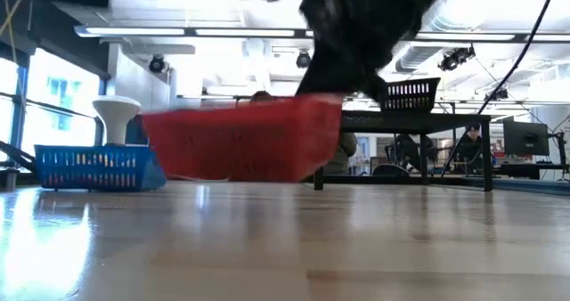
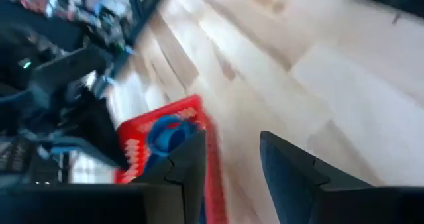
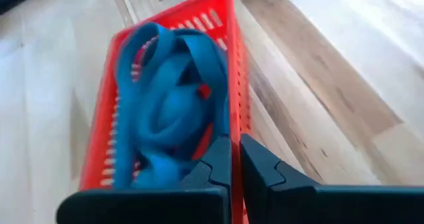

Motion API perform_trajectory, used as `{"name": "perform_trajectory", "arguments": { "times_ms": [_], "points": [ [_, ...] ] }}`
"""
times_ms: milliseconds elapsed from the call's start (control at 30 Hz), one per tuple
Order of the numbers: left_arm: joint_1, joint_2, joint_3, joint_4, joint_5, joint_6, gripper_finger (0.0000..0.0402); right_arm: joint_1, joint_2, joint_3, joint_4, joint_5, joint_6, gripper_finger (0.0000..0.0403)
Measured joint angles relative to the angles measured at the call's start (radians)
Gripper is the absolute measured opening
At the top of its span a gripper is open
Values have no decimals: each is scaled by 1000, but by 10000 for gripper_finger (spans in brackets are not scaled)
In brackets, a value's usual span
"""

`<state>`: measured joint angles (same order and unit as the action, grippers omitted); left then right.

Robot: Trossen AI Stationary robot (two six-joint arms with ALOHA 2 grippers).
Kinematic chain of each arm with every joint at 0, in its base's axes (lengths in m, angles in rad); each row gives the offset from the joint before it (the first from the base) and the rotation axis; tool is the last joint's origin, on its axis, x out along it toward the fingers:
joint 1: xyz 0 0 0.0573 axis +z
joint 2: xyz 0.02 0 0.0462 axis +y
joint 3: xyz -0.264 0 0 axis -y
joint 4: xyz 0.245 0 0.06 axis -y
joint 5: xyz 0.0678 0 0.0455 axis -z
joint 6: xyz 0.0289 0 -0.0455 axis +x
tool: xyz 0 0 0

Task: Pick & Place Office Desk Supplies
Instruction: Put the red bin filled with rubber bands on the shelf

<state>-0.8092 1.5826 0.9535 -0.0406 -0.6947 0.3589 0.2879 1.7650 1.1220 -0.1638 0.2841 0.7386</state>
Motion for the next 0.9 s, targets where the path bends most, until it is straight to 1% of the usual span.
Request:
{"name": "perform_trajectory", "arguments": {
  "times_ms": [133, 300, 400, 500, 633, 800, 900],
  "points": [
    [-42, 0, 0, 55, -22, -2, 133, -6, -69, 2, -6, 24, -8, 4],
    [-64, 0, 0, 57, -22, -102, 133, -37, -202, 0, -49, 87, -33, 4],
    [-64, 0, 0, 54, -7, -181, 133, -70, -284, 2, -64, 160, -57, 4],
    [-55, 8, -1, 56, 51, -269, 133, -115, -336, 2, -82, 235, -85, 4],
    [-30, 38, -1, 53, 162, -358, 133, -201, -373, 2, -117, 285, -82, 4],
    [2, 51, -2, 41, 280, -392, 133, -333, -373, 0, -195, 291, -47, 4],
    [11, 51, -2, 27, 318, -398, 133, -393, -369, 0, -243, 298, -6, 4]
  ]
}}
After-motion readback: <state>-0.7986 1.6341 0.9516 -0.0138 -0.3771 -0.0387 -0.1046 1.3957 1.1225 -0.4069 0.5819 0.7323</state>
